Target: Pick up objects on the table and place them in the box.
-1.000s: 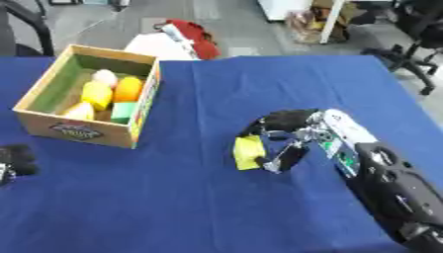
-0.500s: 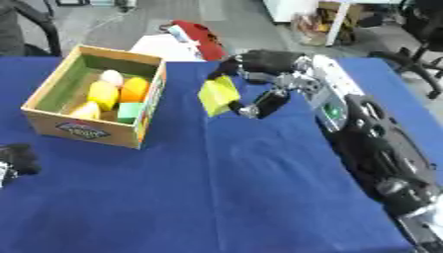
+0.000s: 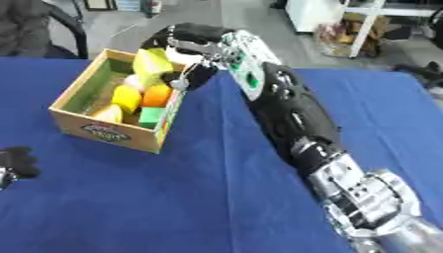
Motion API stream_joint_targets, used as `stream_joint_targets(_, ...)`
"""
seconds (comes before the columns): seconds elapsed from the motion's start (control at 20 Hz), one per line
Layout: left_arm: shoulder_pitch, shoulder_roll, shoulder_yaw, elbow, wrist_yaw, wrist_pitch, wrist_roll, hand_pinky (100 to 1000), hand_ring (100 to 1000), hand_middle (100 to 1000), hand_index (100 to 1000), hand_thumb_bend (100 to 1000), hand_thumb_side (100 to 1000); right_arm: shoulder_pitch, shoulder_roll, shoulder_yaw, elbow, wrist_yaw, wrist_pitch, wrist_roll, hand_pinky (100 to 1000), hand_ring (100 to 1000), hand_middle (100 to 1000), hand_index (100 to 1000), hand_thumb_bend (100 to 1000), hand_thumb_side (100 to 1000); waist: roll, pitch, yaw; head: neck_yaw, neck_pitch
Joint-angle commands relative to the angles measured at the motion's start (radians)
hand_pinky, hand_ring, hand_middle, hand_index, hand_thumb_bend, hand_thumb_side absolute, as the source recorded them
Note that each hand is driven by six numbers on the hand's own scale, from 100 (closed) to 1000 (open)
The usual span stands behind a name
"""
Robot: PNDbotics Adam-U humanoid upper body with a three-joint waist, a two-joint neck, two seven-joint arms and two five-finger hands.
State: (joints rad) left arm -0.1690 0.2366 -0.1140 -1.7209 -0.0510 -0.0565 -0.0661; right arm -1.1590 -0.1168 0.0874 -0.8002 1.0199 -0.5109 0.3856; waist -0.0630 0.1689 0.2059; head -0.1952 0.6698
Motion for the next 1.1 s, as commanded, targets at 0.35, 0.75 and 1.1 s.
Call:
stream_joint_targets(0.35, -0.016, 0.008, -0.006, -0.017, 0.007, 0.0, -0.011, 670, 588, 588, 757, 100, 766, -0.043, 0.074, -0.042, 0.057, 0.366, 0.162, -0.259, 826, 870, 878, 1000, 100, 299, -0.005, 0.001, 0.002, -0.005, -0.011)
stream_joint_targets(0.75, -0.002, 0.007, 0.001, -0.015, 0.004, 0.0, -0.004, 670, 589, 588, 757, 100, 762, -0.018, 0.013, 0.026, -0.077, 0.413, 0.092, -0.254, 842, 900, 916, 1000, 100, 133, 0.005, -0.016, -0.039, 0.009, 0.004)
stream_joint_targets(1.1, 0.018, 0.01, 0.02, -0.014, 0.002, 0.0, 0.015, 670, 590, 589, 757, 100, 764, 0.151, -0.164, 0.052, -0.32, -0.162, -0.07, -0.231, 837, 801, 790, 943, 100, 219, 0.002, -0.028, -0.102, 0.047, 0.022)
